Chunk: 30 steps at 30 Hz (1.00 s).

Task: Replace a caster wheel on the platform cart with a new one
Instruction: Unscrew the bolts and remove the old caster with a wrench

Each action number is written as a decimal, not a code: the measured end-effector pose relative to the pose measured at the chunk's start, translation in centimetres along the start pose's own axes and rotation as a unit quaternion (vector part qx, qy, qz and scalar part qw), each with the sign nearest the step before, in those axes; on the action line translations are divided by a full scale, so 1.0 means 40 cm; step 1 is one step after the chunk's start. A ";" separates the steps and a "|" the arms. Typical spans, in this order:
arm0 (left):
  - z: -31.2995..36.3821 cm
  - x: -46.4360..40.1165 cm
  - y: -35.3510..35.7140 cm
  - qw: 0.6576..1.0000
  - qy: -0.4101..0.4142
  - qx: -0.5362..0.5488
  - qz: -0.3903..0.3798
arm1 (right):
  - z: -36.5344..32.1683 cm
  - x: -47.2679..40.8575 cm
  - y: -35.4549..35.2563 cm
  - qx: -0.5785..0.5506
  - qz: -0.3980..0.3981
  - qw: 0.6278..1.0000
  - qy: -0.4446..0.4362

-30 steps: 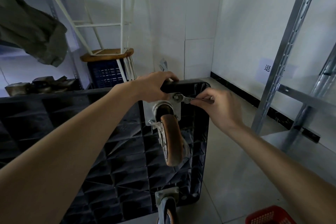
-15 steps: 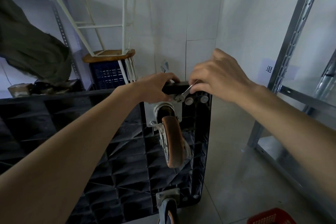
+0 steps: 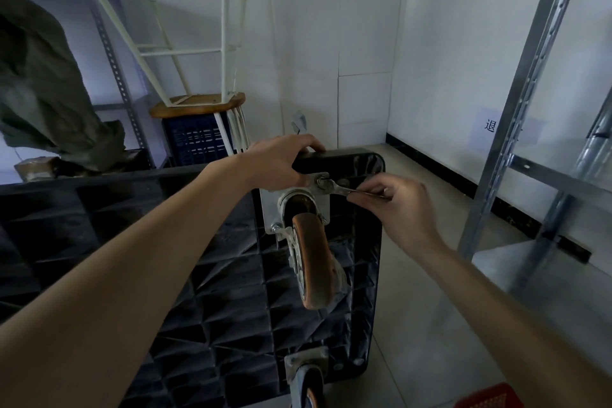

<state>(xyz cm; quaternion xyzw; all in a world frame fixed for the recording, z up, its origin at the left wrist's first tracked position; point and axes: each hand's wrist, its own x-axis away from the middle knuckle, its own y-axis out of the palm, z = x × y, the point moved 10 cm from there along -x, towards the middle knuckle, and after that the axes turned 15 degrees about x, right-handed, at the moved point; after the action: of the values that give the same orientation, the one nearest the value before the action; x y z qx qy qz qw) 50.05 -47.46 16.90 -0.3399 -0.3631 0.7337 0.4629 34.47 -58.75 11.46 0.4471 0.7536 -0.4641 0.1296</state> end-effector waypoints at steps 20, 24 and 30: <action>0.002 0.003 0.000 1.000 0.003 -0.002 0.004 | 0.001 0.019 0.013 -0.024 0.000 0.998 0.052; 0.002 -0.002 0.000 1.000 -0.001 -0.010 0.005 | -0.141 -0.067 -0.086 0.215 0.015 0.968 -0.128; 0.008 0.001 -0.003 1.000 -0.001 -0.026 0.010 | -0.386 -0.117 -0.061 0.478 -0.058 0.780 -0.401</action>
<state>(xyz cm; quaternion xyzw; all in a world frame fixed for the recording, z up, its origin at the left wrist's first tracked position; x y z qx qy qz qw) 49.82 -47.45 17.17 -0.3544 -0.3791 0.7289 0.4466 38.59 -49.16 24.03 0.1811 0.3398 -0.9084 0.1627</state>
